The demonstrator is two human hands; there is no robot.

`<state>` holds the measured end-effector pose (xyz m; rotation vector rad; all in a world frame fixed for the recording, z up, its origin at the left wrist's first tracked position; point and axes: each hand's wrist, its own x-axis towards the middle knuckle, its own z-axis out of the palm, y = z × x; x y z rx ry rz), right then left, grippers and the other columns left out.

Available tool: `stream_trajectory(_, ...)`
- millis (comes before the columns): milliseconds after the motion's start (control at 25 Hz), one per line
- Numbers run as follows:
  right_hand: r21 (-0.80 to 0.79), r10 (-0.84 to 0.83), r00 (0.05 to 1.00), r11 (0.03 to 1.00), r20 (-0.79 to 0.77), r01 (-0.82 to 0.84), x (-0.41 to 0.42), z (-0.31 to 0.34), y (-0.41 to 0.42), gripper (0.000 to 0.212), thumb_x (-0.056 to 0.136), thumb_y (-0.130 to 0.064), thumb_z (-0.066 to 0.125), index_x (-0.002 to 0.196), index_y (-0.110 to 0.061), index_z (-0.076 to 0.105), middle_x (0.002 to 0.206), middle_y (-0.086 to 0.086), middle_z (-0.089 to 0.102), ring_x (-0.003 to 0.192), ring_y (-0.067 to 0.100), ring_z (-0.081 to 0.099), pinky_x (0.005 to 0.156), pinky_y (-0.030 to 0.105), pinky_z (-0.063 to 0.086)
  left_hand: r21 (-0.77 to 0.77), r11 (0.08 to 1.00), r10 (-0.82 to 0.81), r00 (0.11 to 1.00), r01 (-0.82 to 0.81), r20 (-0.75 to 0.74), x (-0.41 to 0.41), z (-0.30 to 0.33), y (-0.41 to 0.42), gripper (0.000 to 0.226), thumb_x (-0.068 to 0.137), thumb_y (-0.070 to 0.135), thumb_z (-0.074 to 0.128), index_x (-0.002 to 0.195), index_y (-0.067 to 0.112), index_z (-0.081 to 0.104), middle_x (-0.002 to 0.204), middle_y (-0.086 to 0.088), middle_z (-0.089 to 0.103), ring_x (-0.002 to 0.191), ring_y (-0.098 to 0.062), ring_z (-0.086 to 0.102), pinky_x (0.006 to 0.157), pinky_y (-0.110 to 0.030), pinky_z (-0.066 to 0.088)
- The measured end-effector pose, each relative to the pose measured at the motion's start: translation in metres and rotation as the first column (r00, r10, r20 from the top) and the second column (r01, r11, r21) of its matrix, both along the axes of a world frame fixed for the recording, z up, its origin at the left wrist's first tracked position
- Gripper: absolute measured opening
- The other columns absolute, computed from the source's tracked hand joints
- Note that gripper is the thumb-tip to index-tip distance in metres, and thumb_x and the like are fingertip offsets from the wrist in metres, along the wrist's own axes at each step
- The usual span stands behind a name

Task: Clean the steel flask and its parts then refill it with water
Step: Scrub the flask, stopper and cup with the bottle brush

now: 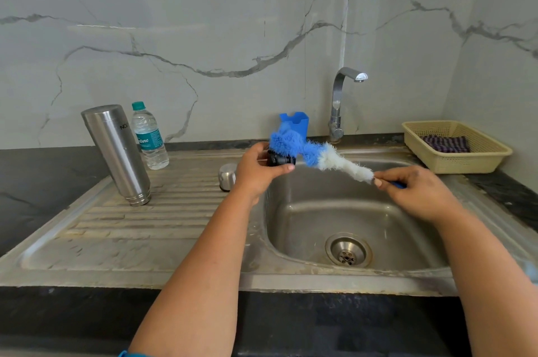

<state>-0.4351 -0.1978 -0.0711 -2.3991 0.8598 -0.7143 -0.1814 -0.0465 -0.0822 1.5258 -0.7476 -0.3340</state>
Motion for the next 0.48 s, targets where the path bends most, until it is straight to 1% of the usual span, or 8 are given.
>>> stream_trajectory(40,-0.014,-0.004,1.000,1.000,-0.018,0.004,0.003,-0.001,0.000,0.024,0.092,-0.024,0.061,0.115,-0.025,0.071,0.102,-0.007,0.071,0.092,0.014,0.062,0.082,0.027,0.046,0.027,0.999,0.032,0.997,-0.034,0.066,-0.002,0.000,-0.001,0.063,0.060,0.013,0.093,0.112,0.026,0.061,0.111,0.004,0.069,0.105,-0.014,0.066,0.092,-0.034,0.054)
stream_trajectory(80,-0.025,-0.006,1.000,1.000,-0.027,0.005,0.006,-0.002,0.001,0.025,0.092,-0.024,0.061,0.115,-0.026,0.070,0.102,-0.006,0.072,0.092,0.015,0.063,0.082,0.028,0.048,0.028,0.998,0.058,0.994,-0.061,0.093,-0.004,0.000,-0.002,0.064,0.059,0.011,0.094,0.112,0.026,0.060,0.111,0.005,0.067,0.105,-0.012,0.064,0.091,-0.032,0.053)
stream_trajectory(120,-0.023,0.001,1.000,1.000,-0.019,-0.002,0.006,-0.002,0.001,0.025,0.092,-0.023,0.061,0.115,-0.026,0.071,0.102,-0.007,0.072,0.091,0.014,0.063,0.082,0.028,0.048,0.008,0.996,0.087,0.993,-0.088,0.077,-0.003,0.001,-0.002,0.065,0.059,0.010,0.094,0.112,0.025,0.060,0.111,0.005,0.067,0.105,-0.012,0.064,0.091,-0.031,0.053)
stream_trajectory(200,0.015,0.028,0.999,0.999,0.019,-0.028,0.002,0.000,0.002,0.023,0.091,-0.021,0.064,0.112,-0.025,0.072,0.097,-0.014,0.070,0.091,0.009,0.061,0.080,0.024,0.044,-0.047,0.989,0.142,0.990,-0.142,0.005,0.002,0.003,0.002,0.061,0.061,0.007,0.092,0.111,0.023,0.061,0.110,0.003,0.068,0.103,-0.013,0.066,0.090,-0.032,0.054)
stream_trajectory(280,0.022,0.049,0.999,0.999,0.012,-0.049,0.001,-0.001,0.003,0.022,0.091,-0.021,0.064,0.110,-0.025,0.073,0.098,-0.017,0.069,0.092,0.006,0.060,0.081,0.022,0.041,-0.048,0.990,0.131,0.991,-0.131,-0.002,0.006,0.004,0.006,0.059,0.062,0.004,0.091,0.109,0.023,0.060,0.108,0.005,0.069,0.102,-0.013,0.066,0.090,-0.033,0.055)
stream_trajectory(400,-0.039,0.015,1.000,0.999,0.000,-0.015,0.011,-0.003,0.006,0.025,0.092,-0.024,0.062,0.116,-0.023,0.071,0.105,-0.009,0.071,0.096,0.011,0.061,0.083,0.023,0.043,0.026,0.999,0.037,0.997,-0.039,0.072,-0.004,0.005,0.004,0.064,0.062,0.005,0.091,0.113,0.024,0.057,0.108,0.008,0.065,0.104,-0.014,0.064,0.088,-0.031,0.052)
stream_trajectory(480,-0.006,0.032,0.999,0.999,0.012,-0.032,0.011,-0.004,0.005,0.025,0.092,-0.024,0.062,0.115,-0.024,0.071,0.104,-0.012,0.070,0.098,0.009,0.060,0.084,0.023,0.041,0.011,0.998,0.059,0.996,-0.060,0.065,-0.004,0.005,0.003,0.064,0.065,0.006,0.089,0.115,0.026,0.055,0.112,0.007,0.064,0.105,-0.014,0.063,0.088,-0.031,0.051)
